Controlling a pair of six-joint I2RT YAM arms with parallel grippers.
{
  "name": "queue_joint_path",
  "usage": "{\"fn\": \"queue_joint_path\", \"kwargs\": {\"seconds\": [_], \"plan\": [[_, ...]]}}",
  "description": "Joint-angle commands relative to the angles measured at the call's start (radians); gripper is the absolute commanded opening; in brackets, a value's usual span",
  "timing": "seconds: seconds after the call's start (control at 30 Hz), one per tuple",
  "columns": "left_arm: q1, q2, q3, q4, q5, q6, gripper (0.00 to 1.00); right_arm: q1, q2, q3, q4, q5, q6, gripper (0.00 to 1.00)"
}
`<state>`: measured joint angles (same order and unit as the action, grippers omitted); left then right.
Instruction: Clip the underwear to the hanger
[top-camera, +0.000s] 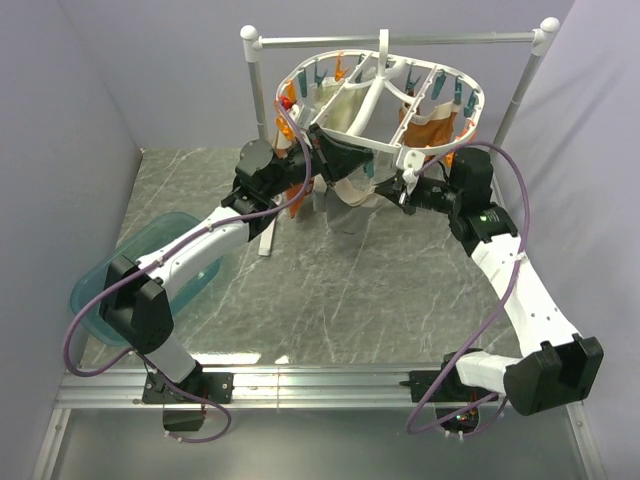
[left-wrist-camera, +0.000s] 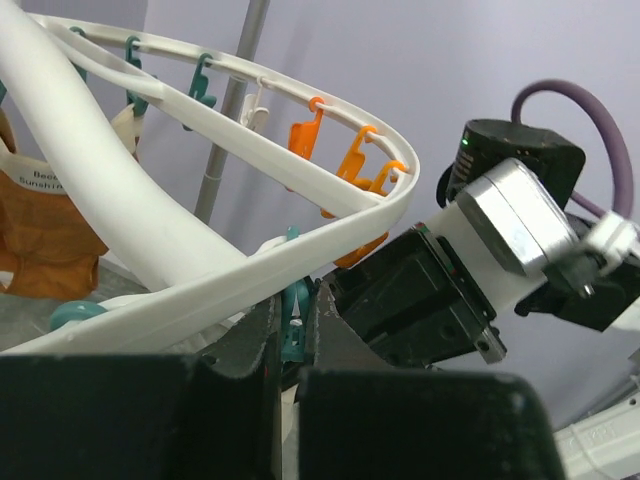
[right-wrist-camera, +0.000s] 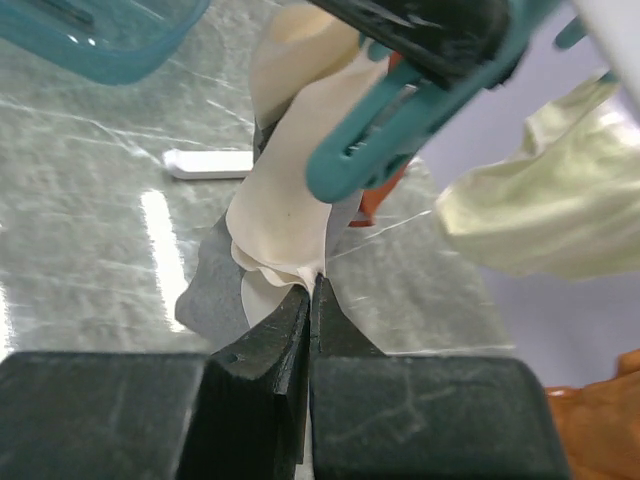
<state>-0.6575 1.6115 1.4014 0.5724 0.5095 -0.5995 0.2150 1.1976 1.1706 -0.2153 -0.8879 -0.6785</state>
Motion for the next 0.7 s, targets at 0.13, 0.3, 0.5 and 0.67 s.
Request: {"fn": "queue_joint_path", "kwargs": {"seconds": [0.13, 0.3, 0.5, 0.67], "plan": [[0.004, -0.018, -0.018, 0.107, 0.172, 0.079, 0.0, -0.006, 0.054, 0.135, -0.104, 0.017, 0.235, 0.0], [0.004, -0.009, -0.024, 0.127, 0.193, 0.127, 0.0, -0.008, 0.042, 0.13, -0.047, 0.073, 0.469, 0.0], [0.006, 0.001, -0.031, 0.168, 0.212, 0.165, 0.0, -0.005, 0.048, 0.153, -0.019, 0.17, 0.724, 0.0], [0.006, 0.014, -0.022, 0.175, 0.221, 0.162, 0.0, 0.001, 0.077, 0.196, -0.067, 0.207, 0.856, 0.0]]}}
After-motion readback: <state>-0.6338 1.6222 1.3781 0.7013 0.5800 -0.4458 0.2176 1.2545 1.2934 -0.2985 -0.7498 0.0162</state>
